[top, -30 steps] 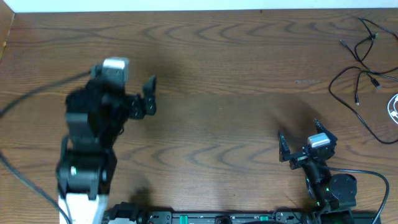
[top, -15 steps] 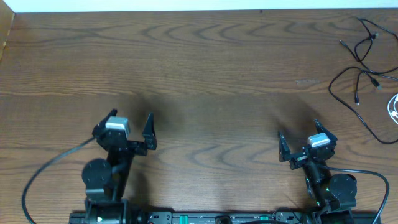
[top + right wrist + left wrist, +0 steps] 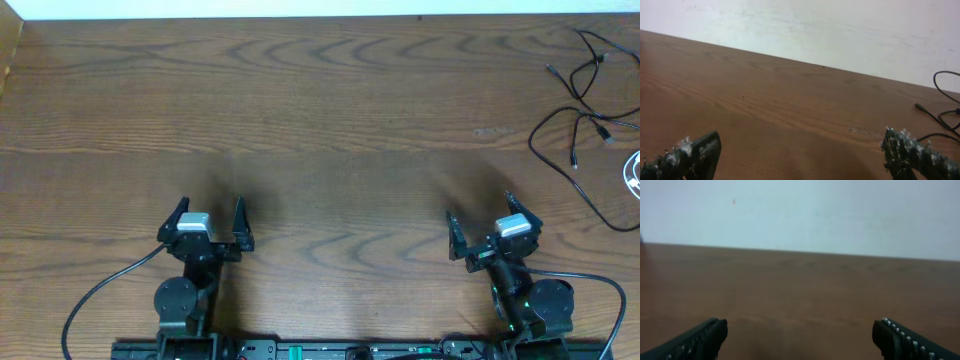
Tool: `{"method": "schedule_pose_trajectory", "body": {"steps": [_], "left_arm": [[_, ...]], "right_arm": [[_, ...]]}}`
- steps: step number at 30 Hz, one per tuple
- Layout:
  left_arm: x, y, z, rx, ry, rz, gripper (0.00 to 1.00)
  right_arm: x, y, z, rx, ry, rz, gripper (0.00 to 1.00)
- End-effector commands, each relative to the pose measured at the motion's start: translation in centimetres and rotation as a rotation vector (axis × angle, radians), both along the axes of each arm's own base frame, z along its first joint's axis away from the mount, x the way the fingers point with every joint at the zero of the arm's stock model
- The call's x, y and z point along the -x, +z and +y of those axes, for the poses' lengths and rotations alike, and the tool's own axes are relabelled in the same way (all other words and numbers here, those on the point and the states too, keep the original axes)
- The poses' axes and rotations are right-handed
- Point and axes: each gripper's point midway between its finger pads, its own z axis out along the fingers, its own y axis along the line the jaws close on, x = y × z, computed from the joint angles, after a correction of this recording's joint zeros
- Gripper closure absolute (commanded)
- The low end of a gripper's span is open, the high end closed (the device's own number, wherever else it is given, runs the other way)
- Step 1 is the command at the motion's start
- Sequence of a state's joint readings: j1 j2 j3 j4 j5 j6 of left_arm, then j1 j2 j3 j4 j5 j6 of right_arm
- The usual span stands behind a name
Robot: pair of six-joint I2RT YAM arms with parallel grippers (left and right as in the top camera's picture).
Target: Untangle cables
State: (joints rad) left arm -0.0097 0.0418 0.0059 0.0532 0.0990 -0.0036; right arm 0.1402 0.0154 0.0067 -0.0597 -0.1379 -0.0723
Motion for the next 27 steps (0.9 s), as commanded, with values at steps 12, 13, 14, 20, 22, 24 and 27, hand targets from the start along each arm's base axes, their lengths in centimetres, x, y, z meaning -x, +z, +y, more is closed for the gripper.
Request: {"method": "schedule_pose_trajectory", "body": {"steps": [12,13,14,20,22,24,27], "left_arm": [[0.4,-2.3,1.3,-0.061,0.068,0.089,0.02],[0.4,-2.3,1.3,-0.061,0.068,0.089,0.02],[0.4,-2.3,1.3,-0.061,0.068,0.089,0.02],[0.4,-2.3,1.3,-0.061,0.068,0.09,0.02],[0.4,-2.3,1.3,-0.061,0.068,0.09,0.02],[0.4,-2.3,1.3,-0.061,0.068,0.09,0.02],[0.4,-2.3,1.3,-0.061,0.068,0.09,0.02]], "right_arm": [[0.1,0.0,0.2,-0.012,0.007,0.002,0.01],[0.1,0.0,0.2,-0.012,0.007,0.002,0.01],[0.1,0.0,0.2,-0.012,0.007,0.002,0.01],[0.1,0.0,0.2,-0.012,0.007,0.002,0.01],[0.1,0.0,0.2,-0.012,0.007,0.002,0.01],[0.1,0.0,0.2,-0.012,0.007,0.002,0.01],[0.1,0.0,0.2,-0.012,0.007,0.001,0.01]]}}
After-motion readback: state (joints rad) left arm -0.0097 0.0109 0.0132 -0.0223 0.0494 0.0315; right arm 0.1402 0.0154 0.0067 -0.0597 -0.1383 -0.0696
